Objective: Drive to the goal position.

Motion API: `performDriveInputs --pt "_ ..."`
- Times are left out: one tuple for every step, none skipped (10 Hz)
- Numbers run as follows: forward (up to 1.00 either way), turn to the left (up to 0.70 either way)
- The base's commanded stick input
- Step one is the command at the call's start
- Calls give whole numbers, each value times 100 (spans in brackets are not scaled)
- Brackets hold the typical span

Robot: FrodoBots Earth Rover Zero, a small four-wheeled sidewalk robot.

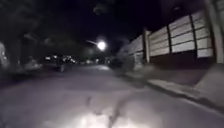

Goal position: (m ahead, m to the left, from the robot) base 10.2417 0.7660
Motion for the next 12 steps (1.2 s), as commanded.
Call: performDriveInputs --pt "50 0" --pt "50 0" --pt "50 0" --pt "50 0" --pt "50 0" --pt "50 0" --pt "50 0" --pt "50 0" --pt "50 0" --pt "50 0" --pt "50 0" --pt "50 0"
